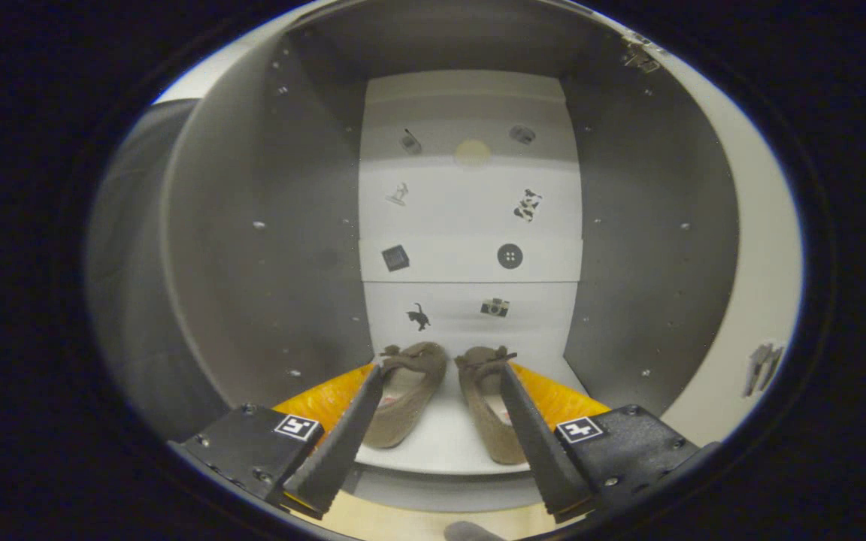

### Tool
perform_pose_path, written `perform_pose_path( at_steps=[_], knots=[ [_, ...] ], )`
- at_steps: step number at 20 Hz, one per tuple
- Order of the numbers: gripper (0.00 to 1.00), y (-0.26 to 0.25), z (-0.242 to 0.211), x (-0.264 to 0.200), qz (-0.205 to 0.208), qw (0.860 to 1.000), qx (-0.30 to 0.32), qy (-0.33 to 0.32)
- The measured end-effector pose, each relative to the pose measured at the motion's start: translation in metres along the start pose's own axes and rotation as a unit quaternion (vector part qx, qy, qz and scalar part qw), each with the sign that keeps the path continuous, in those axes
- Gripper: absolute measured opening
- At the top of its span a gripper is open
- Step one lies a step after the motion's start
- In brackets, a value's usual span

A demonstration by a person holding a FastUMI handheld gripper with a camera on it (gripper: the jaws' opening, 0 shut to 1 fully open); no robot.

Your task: Open the shoe cabinet door, grab the shoes and put them into the shoe cabinet, then close the shoe cabinet door.

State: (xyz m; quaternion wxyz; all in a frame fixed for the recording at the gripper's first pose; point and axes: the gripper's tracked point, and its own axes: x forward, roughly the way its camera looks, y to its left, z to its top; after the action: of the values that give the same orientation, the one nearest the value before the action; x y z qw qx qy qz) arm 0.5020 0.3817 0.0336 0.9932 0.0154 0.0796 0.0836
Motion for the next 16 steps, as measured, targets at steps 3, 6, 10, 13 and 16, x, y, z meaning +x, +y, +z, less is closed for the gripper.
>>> perform_pose_path(
  at_steps=[3,6,10,13,16],
  knots=[
    [1.00,0.006,0.002,-0.052,0.005,1.000,-0.009,-0.014],
    [1.00,0.013,0.001,-0.117,0.018,0.999,-0.014,-0.029],
    [1.00,0.015,0.006,-0.195,0.040,0.997,-0.036,-0.057],
    [1.00,0.010,0.001,-0.250,0.048,0.996,-0.041,-0.065],
    [1.00,-0.006,-0.013,-0.294,0.048,0.997,-0.016,-0.051]
  ],
)
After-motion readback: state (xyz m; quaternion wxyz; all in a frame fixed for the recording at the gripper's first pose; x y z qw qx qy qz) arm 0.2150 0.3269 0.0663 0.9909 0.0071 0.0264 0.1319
